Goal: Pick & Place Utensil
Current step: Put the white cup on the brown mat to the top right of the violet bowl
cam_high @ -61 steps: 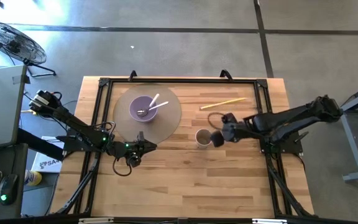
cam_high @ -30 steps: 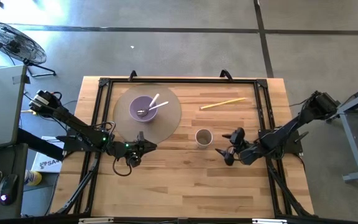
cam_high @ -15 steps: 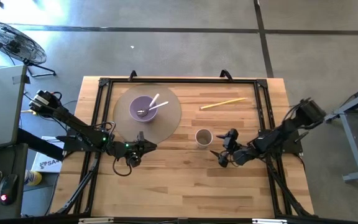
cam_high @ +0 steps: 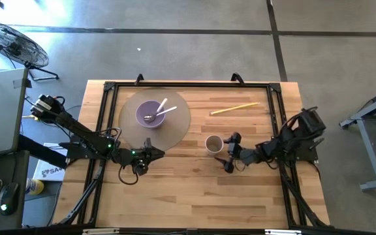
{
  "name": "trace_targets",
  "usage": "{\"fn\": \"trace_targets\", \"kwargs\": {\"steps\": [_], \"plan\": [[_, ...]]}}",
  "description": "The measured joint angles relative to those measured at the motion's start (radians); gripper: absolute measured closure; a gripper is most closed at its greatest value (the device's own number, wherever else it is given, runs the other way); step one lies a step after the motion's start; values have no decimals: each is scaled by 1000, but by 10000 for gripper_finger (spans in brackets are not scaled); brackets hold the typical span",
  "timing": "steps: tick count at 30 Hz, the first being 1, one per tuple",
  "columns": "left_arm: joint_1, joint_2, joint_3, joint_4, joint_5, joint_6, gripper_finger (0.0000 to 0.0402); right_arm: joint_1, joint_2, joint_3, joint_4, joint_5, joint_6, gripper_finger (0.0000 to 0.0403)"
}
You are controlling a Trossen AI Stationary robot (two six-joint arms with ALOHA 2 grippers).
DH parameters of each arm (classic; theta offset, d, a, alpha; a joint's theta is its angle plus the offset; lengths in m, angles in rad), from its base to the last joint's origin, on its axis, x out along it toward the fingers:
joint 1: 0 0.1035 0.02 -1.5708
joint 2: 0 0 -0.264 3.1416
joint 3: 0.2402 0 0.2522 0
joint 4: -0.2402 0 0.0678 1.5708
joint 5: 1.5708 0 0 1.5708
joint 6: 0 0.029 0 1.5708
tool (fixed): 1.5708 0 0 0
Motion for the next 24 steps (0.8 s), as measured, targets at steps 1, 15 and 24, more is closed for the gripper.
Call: {"fn": "trace_targets", "kwargs": {"steps": [1, 15, 24], "plan": [[0, 0, 0, 0, 0, 0, 296, -13, 12, -4, 34, -12, -20, 3], [0, 0, 0, 0, 0, 0, 296, -155, 160, 38, 289, -205, -141, 4], [0, 0, 0, 0, 0, 0, 296, -189, 160, 82, 303, -215, -139, 38]]}}
